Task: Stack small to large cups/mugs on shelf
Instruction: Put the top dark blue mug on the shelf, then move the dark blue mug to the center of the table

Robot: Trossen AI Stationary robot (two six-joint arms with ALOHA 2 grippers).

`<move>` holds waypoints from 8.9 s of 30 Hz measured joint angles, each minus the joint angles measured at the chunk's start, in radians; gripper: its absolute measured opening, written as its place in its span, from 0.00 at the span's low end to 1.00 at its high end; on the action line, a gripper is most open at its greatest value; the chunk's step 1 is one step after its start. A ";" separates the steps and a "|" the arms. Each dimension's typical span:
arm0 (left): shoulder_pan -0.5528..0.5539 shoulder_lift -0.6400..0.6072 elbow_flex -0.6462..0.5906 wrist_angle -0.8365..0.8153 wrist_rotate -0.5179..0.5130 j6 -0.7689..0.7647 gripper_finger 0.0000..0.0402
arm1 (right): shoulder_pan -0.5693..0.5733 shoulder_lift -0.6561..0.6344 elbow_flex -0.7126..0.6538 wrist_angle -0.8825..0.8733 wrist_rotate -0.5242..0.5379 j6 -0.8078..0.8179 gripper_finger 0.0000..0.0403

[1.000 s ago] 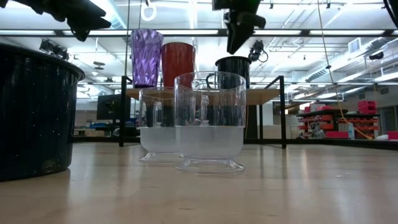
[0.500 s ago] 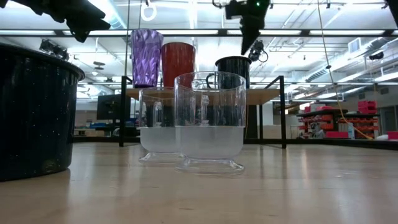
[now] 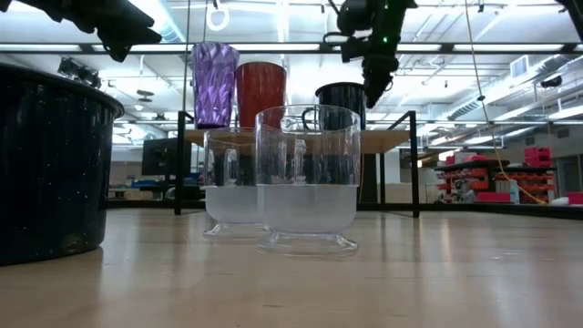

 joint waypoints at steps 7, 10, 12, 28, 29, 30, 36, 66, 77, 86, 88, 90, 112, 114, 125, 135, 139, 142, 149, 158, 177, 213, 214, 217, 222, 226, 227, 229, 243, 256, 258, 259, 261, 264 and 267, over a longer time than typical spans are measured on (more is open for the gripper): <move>0.000 0.000 0.000 0.000 0.000 -0.001 0.40 | 0.003 0.000 -0.080 0.088 -0.057 -0.017 0.39; 0.000 0.000 0.000 -0.002 0.000 -0.006 0.40 | 0.002 0.000 -0.085 0.087 -0.083 -0.013 0.38; 0.000 0.000 0.000 -0.004 0.000 -0.006 0.40 | 0.003 0.000 -0.085 0.090 -0.095 -0.007 0.38; 0.000 0.000 0.000 -0.007 0.000 -0.009 0.40 | 0.115 0.000 -0.085 0.090 -0.129 0.017 0.37; 0.000 0.000 0.000 -0.008 0.000 -0.009 0.40 | 0.123 0.000 -0.085 0.090 -0.129 0.017 0.37; 0.000 0.000 0.000 -0.008 0.000 -0.009 0.40 | 0.133 0.000 -0.085 0.090 -0.130 0.017 0.37; 0.000 0.000 0.000 -0.008 0.000 -0.009 0.40 | 0.178 0.000 -0.085 0.091 -0.130 0.017 0.37; 0.000 0.000 0.000 -0.008 0.000 -0.015 0.40 | 0.185 0.000 -0.084 0.157 -0.080 0.120 0.37; 0.000 0.000 0.000 -0.008 0.000 -0.016 0.40 | 0.177 0.000 -0.084 0.188 -0.074 0.104 0.37; 0.000 -0.001 0.001 -0.019 0.000 -0.013 0.40 | 0.172 -0.025 -0.081 0.141 -0.008 0.103 0.37; 0.000 -0.003 0.010 -0.082 0.005 -0.022 0.40 | 0.172 -0.035 -0.081 0.124 -0.009 0.105 0.37; 0.000 -0.007 0.016 -0.121 0.042 -0.036 0.40 | 0.174 -0.048 -0.081 0.099 -0.016 0.107 0.37; -0.377 0.329 0.017 -0.132 0.184 -0.489 0.40 | 0.352 -0.098 -0.081 0.027 -0.124 0.341 0.37; -0.416 0.377 0.018 -0.100 0.169 -0.558 0.40 | 0.351 -0.098 -0.081 0.028 -0.113 0.340 0.37; -0.589 0.731 0.268 -0.218 0.034 -0.776 0.40 | 0.349 -0.098 -0.081 0.030 -0.112 0.332 0.36; -0.607 1.058 0.582 -0.556 -0.001 -0.847 0.40 | 0.351 -0.098 -0.081 0.032 -0.113 0.331 0.33; -0.605 1.132 0.628 -0.610 0.002 -0.841 0.40 | 0.351 -0.098 -0.081 0.032 -0.113 0.331 0.31; -0.604 1.154 0.635 -0.606 0.012 -0.839 0.40 | 0.351 -0.098 -0.081 0.032 -0.113 0.331 0.30; -0.595 1.160 0.602 -0.592 0.014 -0.879 0.40 | 0.352 -0.098 -0.082 0.039 -0.113 0.324 0.29; -0.593 1.164 0.599 -0.540 0.001 -0.873 0.32 | 0.378 -0.098 -0.082 0.056 -0.113 0.305 0.27; -0.592 1.197 0.601 -0.588 0.011 -0.672 0.08 | 0.385 -0.097 -0.082 0.054 -0.147 0.312 0.27; -0.446 1.197 0.601 -0.572 -0.140 0.622 0.14 | 0.569 -0.097 -0.109 0.085 -0.170 0.343 0.27; -0.439 1.197 0.601 -0.572 -0.155 0.624 0.16 | 0.575 -0.097 -0.119 0.086 -0.171 0.346 0.27; -0.421 1.197 0.601 -0.572 -0.162 0.653 0.17 | 0.591 -0.097 -0.160 0.098 -0.173 0.362 0.27; -0.392 1.197 0.601 -0.545 -0.155 0.704 0.11 | 0.613 -0.096 -0.217 0.098 -0.173 0.393 0.27; -0.377 1.197 0.601 -0.534 -0.155 0.739 0.09 | 0.633 -0.096 -0.228 0.099 -0.171 0.394 0.27; -0.373 1.197 0.601 -0.534 -0.155 0.747 0.09 | 0.637 -0.096 -0.228 0.100 -0.171 0.394 0.27; -0.366 1.197 0.601 -0.535 -0.155 0.750 0.12 | 0.642 -0.096 -0.225 0.100 -0.171 0.394 0.27; -0.381 1.164 0.600 -0.522 -0.194 0.695 0.45 | 0.644 -0.097 -0.222 0.115 -0.170 0.383 0.27; -0.414 0.979 0.599 -0.609 -0.205 -0.039 0.38 | 0.644 -0.097 -0.222 0.127 -0.169 0.364 0.27; -0.412 0.971 0.583 -0.641 -0.180 -0.208 0.35 | 0.644 -0.098 -0.222 0.121 -0.167 0.356 0.27; -0.409 0.971 0.571 -0.645 -0.167 -0.283 0.34 | 0.643 -0.103 -0.222 0.111 -0.160 0.351 0.27; -0.406 0.972 0.538 -0.640 -0.141 -0.405 0.33 | 0.640 -0.116 -0.222 0.103 -0.140 0.339 0.27; -0.384 0.978 0.491 -0.629 -0.125 -0.511 0.32 | 0.626 -0.150 -0.222 0.114 -0.127 0.338 0.27; -0.358 0.979 0.468 -0.632 -0.124 -0.563 0.32 | 0.610 -0.194 -0.221 0.140 -0.124 0.341 0.27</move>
